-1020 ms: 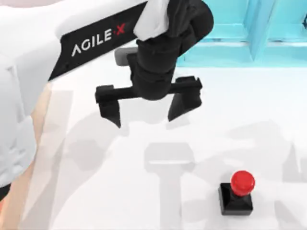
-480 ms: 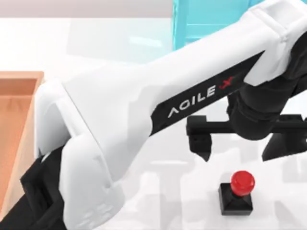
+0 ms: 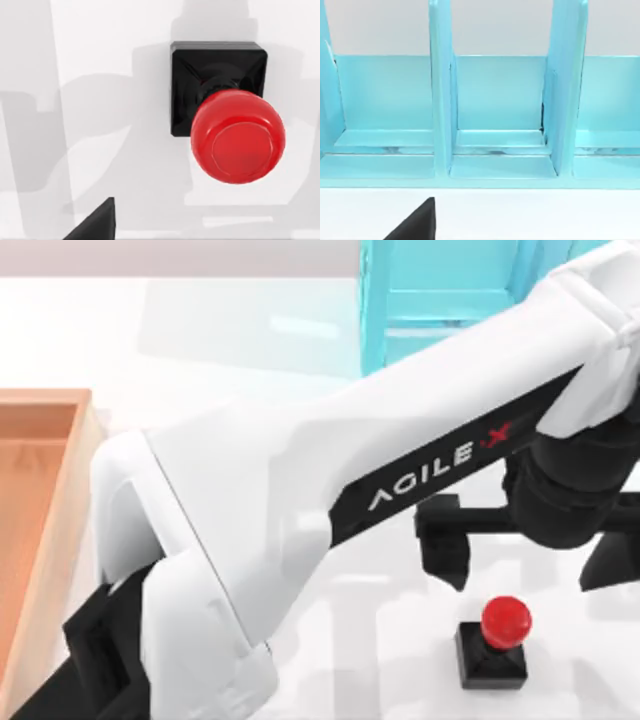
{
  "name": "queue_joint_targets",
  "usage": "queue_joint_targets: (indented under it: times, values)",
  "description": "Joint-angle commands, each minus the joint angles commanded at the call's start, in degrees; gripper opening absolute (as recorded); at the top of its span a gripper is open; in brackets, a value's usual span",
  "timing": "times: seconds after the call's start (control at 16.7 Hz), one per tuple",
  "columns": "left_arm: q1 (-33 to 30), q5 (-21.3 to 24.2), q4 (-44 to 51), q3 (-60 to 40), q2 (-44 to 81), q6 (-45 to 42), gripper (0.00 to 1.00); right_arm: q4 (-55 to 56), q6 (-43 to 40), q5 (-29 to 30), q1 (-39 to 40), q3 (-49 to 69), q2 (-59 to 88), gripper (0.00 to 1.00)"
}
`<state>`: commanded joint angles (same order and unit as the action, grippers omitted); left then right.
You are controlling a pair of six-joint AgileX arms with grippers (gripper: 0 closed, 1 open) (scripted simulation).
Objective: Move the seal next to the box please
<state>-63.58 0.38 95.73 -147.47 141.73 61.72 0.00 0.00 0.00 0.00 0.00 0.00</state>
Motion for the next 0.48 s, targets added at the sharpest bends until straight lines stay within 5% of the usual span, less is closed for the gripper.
queue_joint_targets:
  times: [0.48]
  values:
    - [0.2, -0.01, -8.33, 9.7, -1.47, -0.21, 1.0, 0.0, 0.0, 0.0, 0.0, 0.0, 0.0, 1.0]
